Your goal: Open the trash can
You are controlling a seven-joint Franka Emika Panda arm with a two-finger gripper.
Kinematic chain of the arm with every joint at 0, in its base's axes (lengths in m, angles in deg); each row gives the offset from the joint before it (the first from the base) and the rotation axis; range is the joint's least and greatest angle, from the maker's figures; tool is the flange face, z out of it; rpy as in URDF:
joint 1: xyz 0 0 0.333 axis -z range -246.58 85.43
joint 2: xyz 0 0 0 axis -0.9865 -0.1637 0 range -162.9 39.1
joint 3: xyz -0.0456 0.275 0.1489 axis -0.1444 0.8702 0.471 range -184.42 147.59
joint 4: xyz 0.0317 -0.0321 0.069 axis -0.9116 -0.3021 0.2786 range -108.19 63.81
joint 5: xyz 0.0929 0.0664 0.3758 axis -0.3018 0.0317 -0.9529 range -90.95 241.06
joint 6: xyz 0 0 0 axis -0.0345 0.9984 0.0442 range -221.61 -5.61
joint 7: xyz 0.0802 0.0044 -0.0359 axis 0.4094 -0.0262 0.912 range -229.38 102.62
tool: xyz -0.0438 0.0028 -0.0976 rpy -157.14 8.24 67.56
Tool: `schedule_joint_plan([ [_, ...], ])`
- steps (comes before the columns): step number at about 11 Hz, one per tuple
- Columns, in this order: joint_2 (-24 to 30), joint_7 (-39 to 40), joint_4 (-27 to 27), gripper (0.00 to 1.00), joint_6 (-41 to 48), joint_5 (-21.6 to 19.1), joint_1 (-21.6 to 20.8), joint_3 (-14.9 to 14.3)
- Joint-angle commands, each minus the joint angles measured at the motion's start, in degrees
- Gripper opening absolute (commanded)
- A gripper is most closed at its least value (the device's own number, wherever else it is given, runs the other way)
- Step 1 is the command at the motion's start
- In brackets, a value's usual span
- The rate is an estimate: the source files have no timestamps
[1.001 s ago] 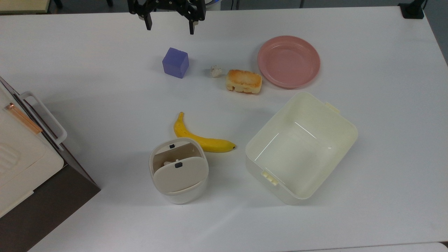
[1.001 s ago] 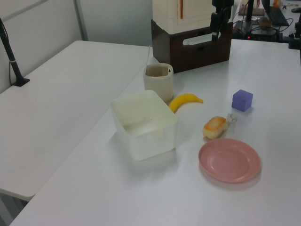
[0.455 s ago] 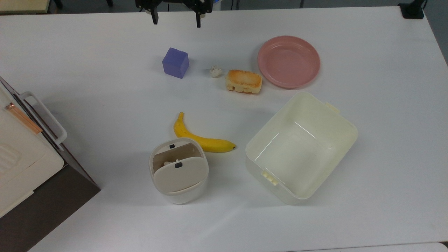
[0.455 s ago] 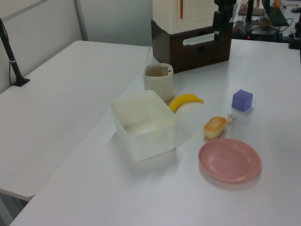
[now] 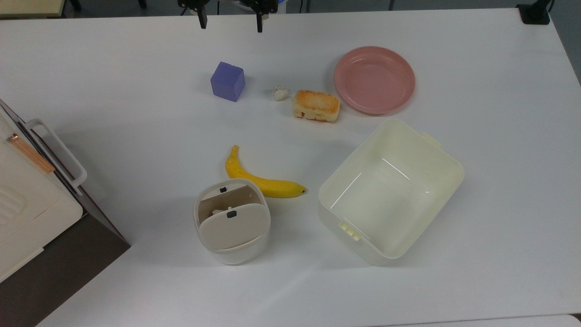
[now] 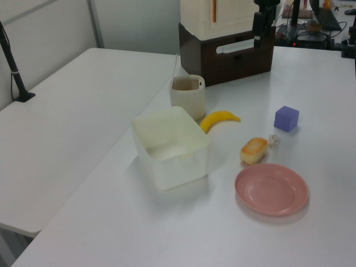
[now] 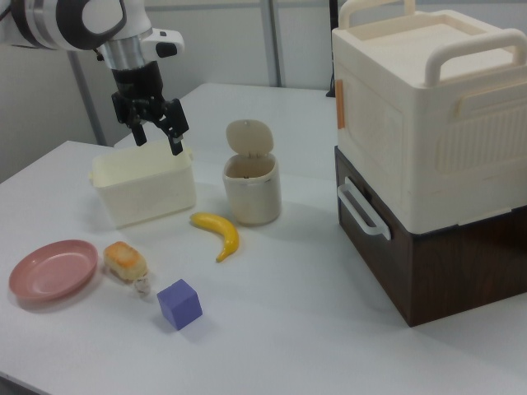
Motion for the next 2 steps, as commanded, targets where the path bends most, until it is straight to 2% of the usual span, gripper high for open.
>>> schedule_joint_plan([
  [1,2.0,0.5,-2.1,1.0,0.5,-0.7,-1.3,-1.3],
  [2,2.0,0.5,-2.1,1.0,0.4,-0.7,-1.3,-1.3],
])
